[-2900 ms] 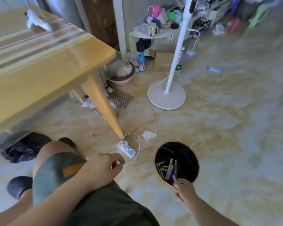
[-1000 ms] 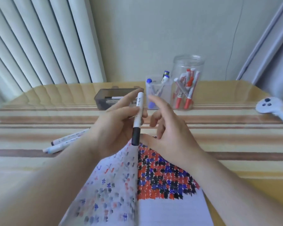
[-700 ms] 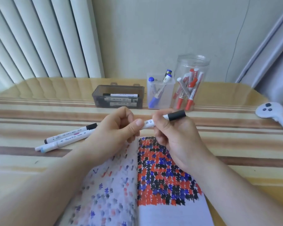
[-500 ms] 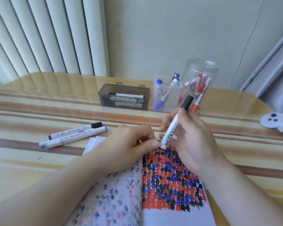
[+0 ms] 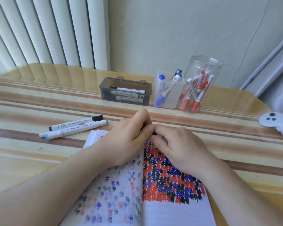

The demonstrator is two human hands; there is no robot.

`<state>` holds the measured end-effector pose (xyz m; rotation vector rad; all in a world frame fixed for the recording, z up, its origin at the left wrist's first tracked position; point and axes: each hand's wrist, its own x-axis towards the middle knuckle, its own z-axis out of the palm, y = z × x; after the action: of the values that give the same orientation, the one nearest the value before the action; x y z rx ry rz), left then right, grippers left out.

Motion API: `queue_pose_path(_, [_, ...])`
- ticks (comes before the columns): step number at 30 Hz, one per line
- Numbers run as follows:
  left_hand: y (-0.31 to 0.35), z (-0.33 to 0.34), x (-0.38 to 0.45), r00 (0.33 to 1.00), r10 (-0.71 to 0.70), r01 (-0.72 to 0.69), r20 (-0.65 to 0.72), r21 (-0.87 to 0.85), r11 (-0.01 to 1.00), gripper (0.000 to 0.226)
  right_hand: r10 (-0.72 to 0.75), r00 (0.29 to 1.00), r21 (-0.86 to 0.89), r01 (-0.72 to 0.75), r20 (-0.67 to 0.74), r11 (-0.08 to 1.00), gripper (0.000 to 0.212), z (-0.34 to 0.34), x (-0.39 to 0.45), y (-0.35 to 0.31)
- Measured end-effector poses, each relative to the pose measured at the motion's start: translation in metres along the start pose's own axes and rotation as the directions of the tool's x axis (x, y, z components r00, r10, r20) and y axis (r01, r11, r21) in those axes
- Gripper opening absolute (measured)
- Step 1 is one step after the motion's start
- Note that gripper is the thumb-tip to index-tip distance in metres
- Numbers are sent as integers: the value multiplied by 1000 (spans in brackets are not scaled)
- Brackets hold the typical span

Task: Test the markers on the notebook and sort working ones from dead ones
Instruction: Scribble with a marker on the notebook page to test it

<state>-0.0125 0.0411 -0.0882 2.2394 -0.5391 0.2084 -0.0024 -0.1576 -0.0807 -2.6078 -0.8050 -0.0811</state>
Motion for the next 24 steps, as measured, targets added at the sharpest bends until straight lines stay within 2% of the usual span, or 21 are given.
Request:
queue_pose_path(3, [-1, 0, 0, 1000, -2, 2, 14, 7, 1000, 14, 33, 999, -13, -33, 15, 999, 34, -1, 2, -2])
queue_pose_path(6, [-1, 0, 1, 999, -19, 19, 27, 11, 1000, 5, 75, 996, 0, -75, 53, 997, 29, -9, 0, -5])
queue_pose_path(9, [1, -1, 3, 998, -68, 68, -19, 23, 997, 20, 222, 969, 29, -226, 109, 974, 27, -28, -8, 4])
queue_pose_path(11, [2, -3, 4, 994, -105, 105, -36, 10, 994, 35, 281, 959, 162, -283, 40, 945, 19, -38, -12, 13])
queue_pose_path(12, [4, -4, 5, 994, -102, 102, -29, 19, 995, 40, 297, 954, 312, -271, -40, 911, 19, -42, -11, 17])
queue_pose_path(13, [6, -5, 4, 996, -85, 86, -11, 34, 996, 41, 313, 941, 513, -209, -124, 832, 24, -46, -11, 19])
queue_pose_path(14, [9, -5, 4, 998, -57, 57, 14, 49, 997, 39, 326, 930, 724, -108, -168, 681, 32, -50, -10, 19])
queue_pose_path(15, [13, -4, 2, 999, -24, 21, 43, 59, 998, 35, 310, 935, 884, 6, -170, 468, 41, -54, -9, 19])
queue_pose_path(16, [18, -4, 1, 997, 11, -16, 78, 64, 998, 31, 274, 947, 961, 95, -168, 261, 49, -58, -8, 19])
queue_pose_path(17, [23, -2, -2, 992, 37, -45, 123, 62, 997, 27, 247, 953, 981, 150, -177, 126, 53, -61, -8, 16])
queue_pose_path(19, [33, 2, -10, 970, 49, -57, 238, 29, 998, 17, 245, 947, 978, 202, -206, 43, 49, -67, -9, 10])
queue_pose_path(22, [43, 10, -19, 922, 78, -90, 380, 16, 996, 5, 246, 953, 983, 159, -176, 87, 16, -69, -18, 3])
queue_pose_path(24, [47, 15, -22, 893, 113, -152, 436, 55, 987, 7, 170, 982, 986, 56, -84, 159, 28, -68, -35, 6])
